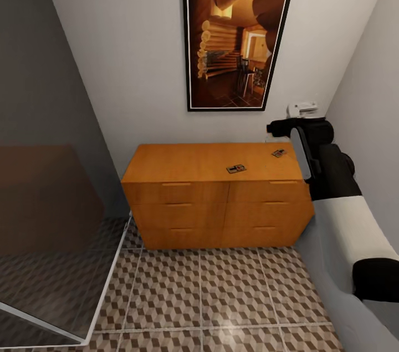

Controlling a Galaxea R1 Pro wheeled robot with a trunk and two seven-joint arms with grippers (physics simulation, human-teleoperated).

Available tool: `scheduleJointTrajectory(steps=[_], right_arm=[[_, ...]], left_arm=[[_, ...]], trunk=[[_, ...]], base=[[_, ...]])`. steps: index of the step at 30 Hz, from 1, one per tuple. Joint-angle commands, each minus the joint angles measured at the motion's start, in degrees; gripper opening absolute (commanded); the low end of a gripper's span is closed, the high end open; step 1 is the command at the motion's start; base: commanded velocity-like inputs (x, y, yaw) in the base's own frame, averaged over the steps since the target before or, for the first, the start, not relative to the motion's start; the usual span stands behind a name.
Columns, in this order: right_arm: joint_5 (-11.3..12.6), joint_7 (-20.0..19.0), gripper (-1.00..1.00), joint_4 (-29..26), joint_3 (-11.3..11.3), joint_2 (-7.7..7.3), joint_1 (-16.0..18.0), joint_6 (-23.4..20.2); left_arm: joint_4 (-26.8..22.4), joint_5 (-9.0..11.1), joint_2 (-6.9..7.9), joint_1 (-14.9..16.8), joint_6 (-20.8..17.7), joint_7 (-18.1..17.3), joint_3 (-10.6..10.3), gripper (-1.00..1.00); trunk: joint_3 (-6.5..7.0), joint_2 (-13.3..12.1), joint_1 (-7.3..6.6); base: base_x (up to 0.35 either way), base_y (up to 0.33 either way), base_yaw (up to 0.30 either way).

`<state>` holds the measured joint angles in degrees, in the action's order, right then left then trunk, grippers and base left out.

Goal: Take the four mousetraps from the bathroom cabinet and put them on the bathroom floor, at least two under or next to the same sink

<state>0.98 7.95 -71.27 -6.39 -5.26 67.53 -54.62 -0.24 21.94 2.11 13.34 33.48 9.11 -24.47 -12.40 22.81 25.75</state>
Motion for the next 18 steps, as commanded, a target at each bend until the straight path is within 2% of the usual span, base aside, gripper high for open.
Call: scheduleJointTrajectory(steps=[1, 3, 7, 15, 18], right_arm=[[0.2, 0.1, 1.0, 2.3, -0.2, 0.02, 1.8, -0.3], [0.3, -1.3, 1.0, 8.4, -0.2, 0.46, 5.8, 0.0], [0.3, -4.1, 1.0, 14.3, -0.3, 1.19, 9.2, 1.0], [0.3, -11.6, 1.0, 18.3, -0.6, 1.72, 11.3, 2.0], [0.2, -17.9, 1.0, 18.8, -1.3, 1.67, 11.6, 2.1]], left_arm=[[0.0, 0.1, 0.0, 0.0, 0.1, 0.4, -0.5, 1.0], [0.0, 0.1, 0.0, 0.0, 0.1, 0.4, -0.5, 1.0], [0.0, 0.1, 0.0, 0.0, 0.1, 0.4, -0.5, 1.0], [0.0, 0.1, 0.0, 0.0, 0.1, 0.4, -0.5, 1.0], [0.0, 0.1, 0.01, 0.0, 0.1, 0.4, -0.5, 1.0]], trunk=[[-0.12, 0.1, 0.03], [-0.12, 0.1, 0.03], [-0.12, 0.1, 0.03], [-0.12, 0.1, 0.03], [-0.12, 0.1, 0.03]], base=[[0.0, 0.0, 0.0], [0.0, 0.0, 0.0], [0.0, 0.0, 0.0], [0.0, 0.0, 0.0], [0.0, 0.0, 0.0]])
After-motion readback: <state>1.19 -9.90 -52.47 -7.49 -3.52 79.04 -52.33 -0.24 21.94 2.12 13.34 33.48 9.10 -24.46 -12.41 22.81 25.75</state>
